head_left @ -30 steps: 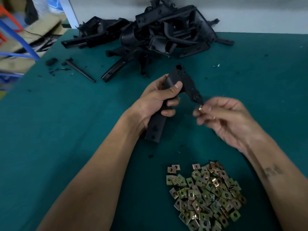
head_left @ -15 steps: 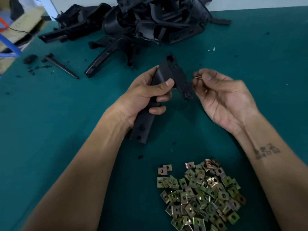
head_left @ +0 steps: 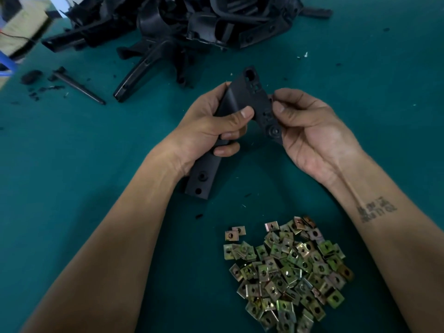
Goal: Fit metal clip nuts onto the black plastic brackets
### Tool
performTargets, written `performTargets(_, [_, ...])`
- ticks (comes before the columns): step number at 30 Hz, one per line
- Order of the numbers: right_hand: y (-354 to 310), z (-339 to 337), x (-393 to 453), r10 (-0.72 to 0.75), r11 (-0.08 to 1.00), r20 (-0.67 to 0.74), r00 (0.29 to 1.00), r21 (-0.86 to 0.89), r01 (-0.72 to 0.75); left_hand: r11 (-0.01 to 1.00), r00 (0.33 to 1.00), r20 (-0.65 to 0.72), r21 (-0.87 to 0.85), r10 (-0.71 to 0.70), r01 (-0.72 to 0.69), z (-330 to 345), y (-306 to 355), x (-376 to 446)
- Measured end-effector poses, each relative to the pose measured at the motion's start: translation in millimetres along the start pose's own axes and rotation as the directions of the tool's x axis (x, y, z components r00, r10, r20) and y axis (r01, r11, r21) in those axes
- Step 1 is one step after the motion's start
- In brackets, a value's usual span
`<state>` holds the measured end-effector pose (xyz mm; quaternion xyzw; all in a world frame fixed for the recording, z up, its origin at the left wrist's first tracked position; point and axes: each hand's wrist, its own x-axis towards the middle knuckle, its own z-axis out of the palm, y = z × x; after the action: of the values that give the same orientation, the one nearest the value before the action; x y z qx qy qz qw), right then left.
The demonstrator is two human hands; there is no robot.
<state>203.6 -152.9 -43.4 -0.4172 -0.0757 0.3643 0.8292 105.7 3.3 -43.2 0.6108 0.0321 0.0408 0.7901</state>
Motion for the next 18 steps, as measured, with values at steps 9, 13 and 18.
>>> performTargets(9, [-1.0, 3.5, -10.2, 0.027, 0.998, -0.073, 0.997, 0.063, -0.022, 0.999, 1.000, -0.009, 0.027, 0.028, -0.027, -2.1, -2.3, 2.4])
performTargets(13, [-0.6, 1.9, -10.0, -0.009, 0.994, -0.086, 0.996, 0.111, 0.019, 1.000, 1.000, -0.001, 0.017, 0.023, -0.023, -3.0, -3.9, 3.9])
performTargets(18, [-0.1, 0.7, -7.0, -0.042, 0.987, -0.075, 0.996, 0.152, 0.053, 1.000, 1.000, -0.002, -0.003, 0.022, -0.022, -2.0, -3.7, 4.0])
